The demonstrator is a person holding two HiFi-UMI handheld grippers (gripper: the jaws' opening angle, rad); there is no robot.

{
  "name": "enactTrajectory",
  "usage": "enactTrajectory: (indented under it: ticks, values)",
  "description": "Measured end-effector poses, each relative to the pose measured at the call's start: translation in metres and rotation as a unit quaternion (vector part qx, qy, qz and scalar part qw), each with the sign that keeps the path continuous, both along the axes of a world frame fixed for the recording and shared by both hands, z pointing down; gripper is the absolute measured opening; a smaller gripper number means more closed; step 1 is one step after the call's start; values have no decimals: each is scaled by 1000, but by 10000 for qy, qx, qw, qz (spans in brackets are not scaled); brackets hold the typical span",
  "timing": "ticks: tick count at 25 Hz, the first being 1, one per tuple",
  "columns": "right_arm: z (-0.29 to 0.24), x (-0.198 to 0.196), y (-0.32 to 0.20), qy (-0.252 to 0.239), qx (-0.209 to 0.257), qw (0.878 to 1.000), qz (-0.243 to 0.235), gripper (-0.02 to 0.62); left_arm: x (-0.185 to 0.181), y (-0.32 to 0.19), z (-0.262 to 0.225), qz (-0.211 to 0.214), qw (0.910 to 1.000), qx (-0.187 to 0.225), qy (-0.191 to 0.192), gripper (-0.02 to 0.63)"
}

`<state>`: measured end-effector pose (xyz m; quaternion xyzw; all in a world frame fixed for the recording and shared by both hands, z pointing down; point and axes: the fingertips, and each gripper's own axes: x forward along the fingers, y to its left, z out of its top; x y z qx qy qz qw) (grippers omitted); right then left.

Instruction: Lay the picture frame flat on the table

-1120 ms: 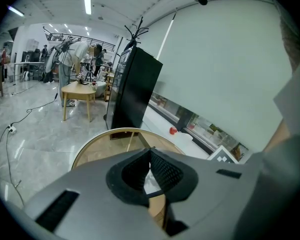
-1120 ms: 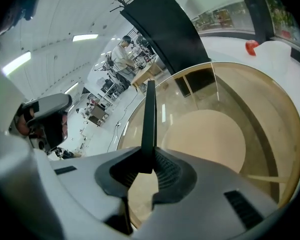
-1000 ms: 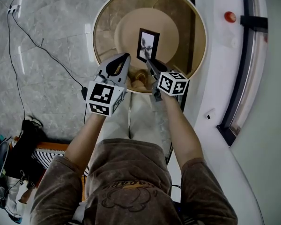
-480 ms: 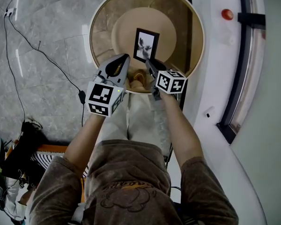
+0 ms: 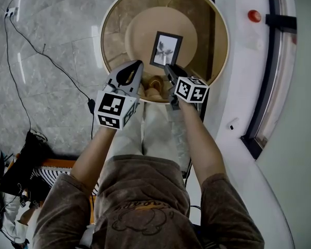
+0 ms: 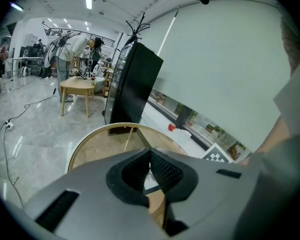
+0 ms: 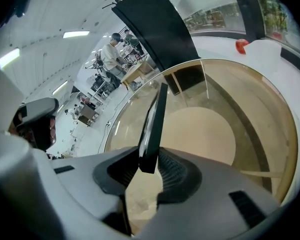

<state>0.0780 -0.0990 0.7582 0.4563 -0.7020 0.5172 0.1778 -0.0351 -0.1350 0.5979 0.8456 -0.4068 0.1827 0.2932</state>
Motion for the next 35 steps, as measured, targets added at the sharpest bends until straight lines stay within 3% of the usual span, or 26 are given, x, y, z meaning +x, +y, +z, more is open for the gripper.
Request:
enactTrajectory:
  ticks: [11, 17, 30, 35]
  values:
    - [11, 5, 2, 121, -55, 9999, 104, 148, -1, 5, 9, 26, 9999, -121, 40, 18]
    - [24, 12, 6, 472, -132, 9988, 75, 164, -7, 6, 13, 27, 9999, -149, 13, 18]
    - [35, 21, 8, 585, -208, 9981, 44, 177, 8, 10, 22, 56, 9997, -245, -24, 18]
    - [43, 24, 12, 882, -318, 9956, -63, 175, 6, 8, 25, 44, 9996, -293, -33, 18]
